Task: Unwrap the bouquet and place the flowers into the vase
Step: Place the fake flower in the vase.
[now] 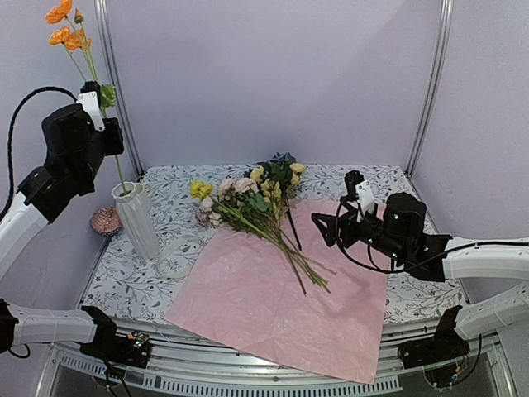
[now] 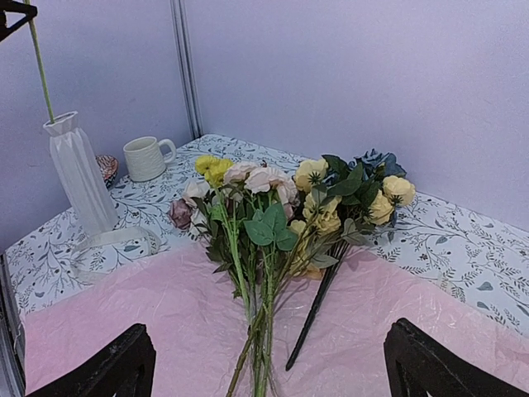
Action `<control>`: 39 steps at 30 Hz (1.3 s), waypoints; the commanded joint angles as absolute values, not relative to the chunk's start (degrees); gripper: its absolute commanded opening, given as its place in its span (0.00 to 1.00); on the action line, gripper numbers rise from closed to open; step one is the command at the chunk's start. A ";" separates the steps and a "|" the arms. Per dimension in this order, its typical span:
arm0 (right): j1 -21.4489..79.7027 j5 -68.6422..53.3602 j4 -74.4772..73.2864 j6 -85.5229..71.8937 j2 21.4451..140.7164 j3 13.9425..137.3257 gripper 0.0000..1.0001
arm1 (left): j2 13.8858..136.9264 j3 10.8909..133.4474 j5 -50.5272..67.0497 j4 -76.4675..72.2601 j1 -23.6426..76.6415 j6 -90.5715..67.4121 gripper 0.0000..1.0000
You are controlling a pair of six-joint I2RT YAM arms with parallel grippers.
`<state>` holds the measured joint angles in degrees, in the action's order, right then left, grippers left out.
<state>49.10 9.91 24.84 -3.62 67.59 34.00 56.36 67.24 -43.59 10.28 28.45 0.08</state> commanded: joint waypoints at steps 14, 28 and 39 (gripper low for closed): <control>49.30 9.35 24.76 -4.13 65.66 33.11 0.99 | 64.05 69.98 -23.53 24.44 11.09 -15.01 0.00; 49.23 9.40 24.76 -4.00 65.65 32.78 0.99 | 66.24 66.24 -21.05 28.13 7.29 -19.56 0.03; 49.36 9.23 24.86 -4.39 65.83 32.69 0.99 | 64.74 67.63 -20.74 30.81 7.16 -20.21 0.48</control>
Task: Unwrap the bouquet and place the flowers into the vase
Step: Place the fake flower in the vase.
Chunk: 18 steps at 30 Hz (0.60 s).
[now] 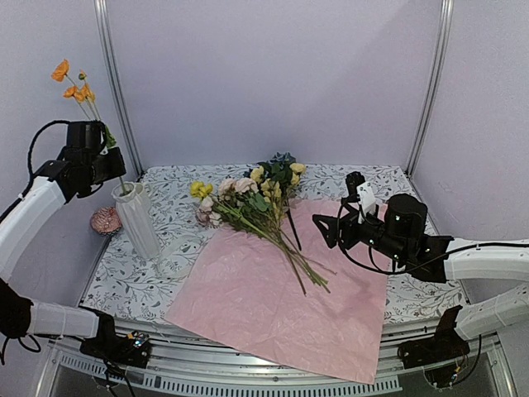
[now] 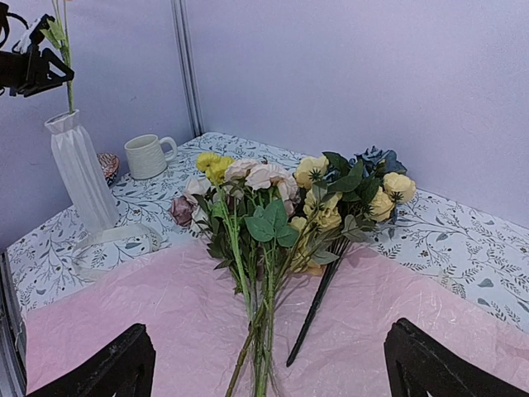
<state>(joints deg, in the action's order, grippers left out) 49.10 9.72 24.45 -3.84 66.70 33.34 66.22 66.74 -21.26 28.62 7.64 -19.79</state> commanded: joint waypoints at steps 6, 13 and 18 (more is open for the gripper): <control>49.26 8.73 25.04 -4.35 66.51 33.19 0.99 | 62.76 67.77 -19.49 33.42 7.19 -20.72 0.65; 49.29 7.97 25.14 -4.13 66.88 33.74 0.99 | 61.08 67.86 -18.15 37.16 7.20 -21.89 0.81; 49.33 7.41 25.02 -4.13 66.63 33.55 0.99 | 59.78 68.17 -17.39 39.37 7.16 -22.39 0.87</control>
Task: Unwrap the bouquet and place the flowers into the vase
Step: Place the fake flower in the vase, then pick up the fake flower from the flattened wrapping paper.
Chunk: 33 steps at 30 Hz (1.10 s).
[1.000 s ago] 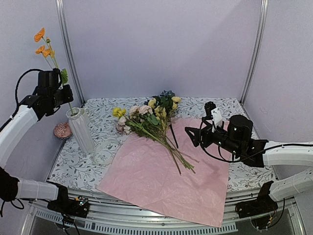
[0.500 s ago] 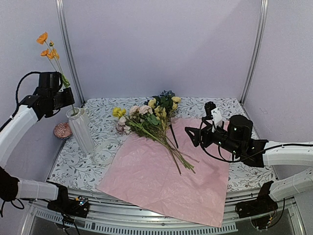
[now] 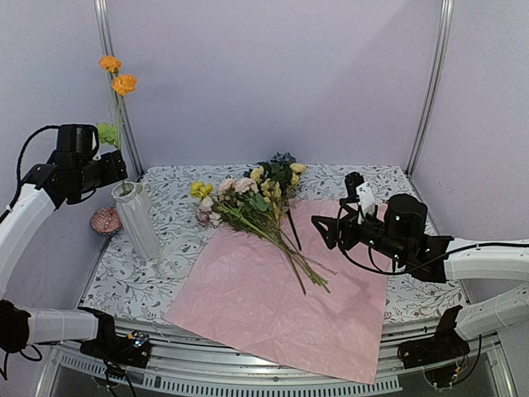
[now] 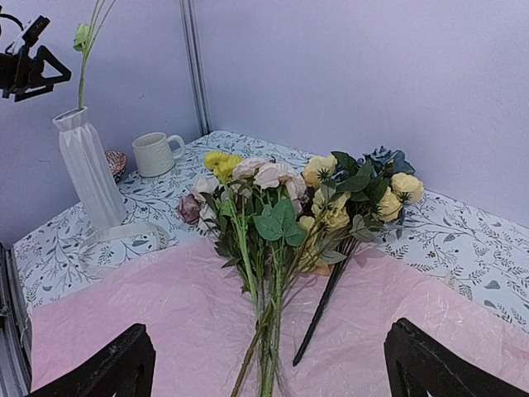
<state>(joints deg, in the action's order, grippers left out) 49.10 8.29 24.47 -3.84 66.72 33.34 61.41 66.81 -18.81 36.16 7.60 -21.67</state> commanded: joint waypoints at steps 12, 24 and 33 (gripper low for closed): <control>49.30 5.15 20.88 -5.12 70.89 37.13 0.87 | 52.46 69.53 3.58 36.74 7.54 -20.92 0.94; 47.15 0.74 2.26 -9.58 84.25 51.89 0.46 | 45.88 56.51 17.81 18.91 15.10 -28.16 0.88; 43.53 -7.00 -0.08 -12.18 91.06 54.61 0.44 | 48.61 51.80 16.50 13.97 20.95 -29.94 0.88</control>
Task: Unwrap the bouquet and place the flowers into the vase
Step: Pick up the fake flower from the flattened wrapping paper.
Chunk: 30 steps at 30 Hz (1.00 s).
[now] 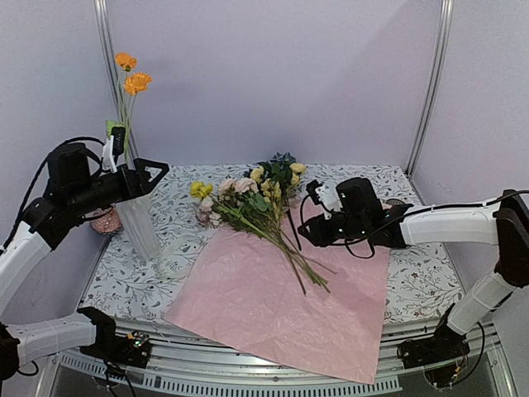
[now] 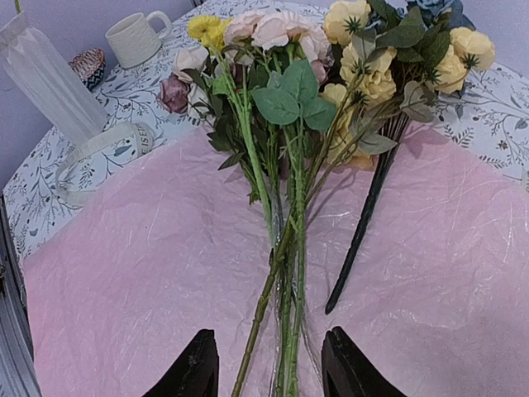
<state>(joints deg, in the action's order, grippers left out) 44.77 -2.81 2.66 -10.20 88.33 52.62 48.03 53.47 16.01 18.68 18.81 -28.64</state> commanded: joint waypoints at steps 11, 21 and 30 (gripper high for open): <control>41.89 -10.36 -0.57 -13.36 99.67 57.28 0.43 | 52.22 48.77 16.81 8.70 24.03 -31.41 0.90; 40.50 -12.03 -1.35 -13.10 104.41 59.55 0.42 | 53.33 48.80 16.37 8.00 24.69 -30.80 0.90; 39.82 -12.47 -2.32 -12.40 107.97 61.36 0.40 | 53.68 49.05 16.02 7.95 24.76 -30.22 0.90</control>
<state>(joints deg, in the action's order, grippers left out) 40.27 -11.38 -1.28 -12.84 105.58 59.51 53.45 49.10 16.08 9.21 23.90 -31.09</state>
